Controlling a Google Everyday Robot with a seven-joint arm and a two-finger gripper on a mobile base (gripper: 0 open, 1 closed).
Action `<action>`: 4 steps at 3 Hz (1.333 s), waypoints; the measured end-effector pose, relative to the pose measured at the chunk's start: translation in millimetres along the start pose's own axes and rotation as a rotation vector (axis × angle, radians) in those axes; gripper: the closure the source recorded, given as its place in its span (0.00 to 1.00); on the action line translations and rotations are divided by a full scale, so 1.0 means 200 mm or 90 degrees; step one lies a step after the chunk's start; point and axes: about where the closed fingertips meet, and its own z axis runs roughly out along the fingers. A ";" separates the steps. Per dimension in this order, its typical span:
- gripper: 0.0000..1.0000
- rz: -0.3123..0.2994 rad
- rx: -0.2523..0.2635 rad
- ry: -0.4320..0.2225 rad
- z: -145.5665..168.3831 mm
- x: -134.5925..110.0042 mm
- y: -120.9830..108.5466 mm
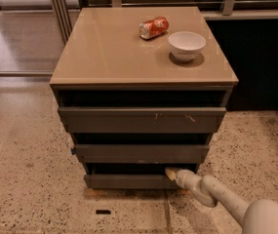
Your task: Open bottom drawer
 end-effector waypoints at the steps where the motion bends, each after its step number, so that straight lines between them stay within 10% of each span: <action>1: 1.00 0.005 -0.002 0.006 -0.02 0.00 0.00; 4: 1.00 0.107 -0.026 0.088 -0.28 0.23 0.02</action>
Offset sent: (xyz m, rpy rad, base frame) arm -0.1139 -0.0534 -0.0160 0.1430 0.3259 -0.0173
